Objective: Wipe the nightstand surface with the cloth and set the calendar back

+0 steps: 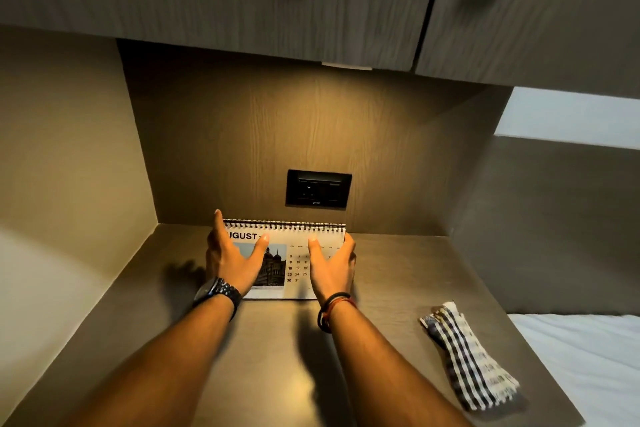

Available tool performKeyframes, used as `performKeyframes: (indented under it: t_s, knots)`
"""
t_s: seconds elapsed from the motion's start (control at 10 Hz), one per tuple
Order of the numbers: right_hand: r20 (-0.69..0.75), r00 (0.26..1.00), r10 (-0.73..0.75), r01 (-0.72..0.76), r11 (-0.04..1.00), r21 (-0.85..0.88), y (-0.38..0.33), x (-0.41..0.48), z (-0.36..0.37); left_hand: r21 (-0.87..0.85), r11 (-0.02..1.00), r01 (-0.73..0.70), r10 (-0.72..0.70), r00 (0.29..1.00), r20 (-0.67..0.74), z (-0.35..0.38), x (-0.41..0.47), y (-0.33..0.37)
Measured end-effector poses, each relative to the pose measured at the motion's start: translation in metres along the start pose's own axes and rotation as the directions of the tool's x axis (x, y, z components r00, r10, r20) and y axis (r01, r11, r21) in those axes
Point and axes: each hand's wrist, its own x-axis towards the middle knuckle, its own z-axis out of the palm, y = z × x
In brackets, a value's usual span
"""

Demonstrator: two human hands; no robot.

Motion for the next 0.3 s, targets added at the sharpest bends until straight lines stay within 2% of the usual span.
performKeyframes:
  t_s: [0.2,0.3]
  knots:
    - [0.022,1.000,0.012,-0.010,0.999,-0.046,0.001,0.004,0.001,0.055,0.996,-0.077,0.078,0.997,-0.004,-0.008,-0.001,0.003]
    - [-0.012,1.000,-0.006,0.004,0.987,-0.160,0.000,0.004,0.001,0.214,0.962,-0.168,0.180,0.983,-0.034,-0.015,-0.002,0.011]
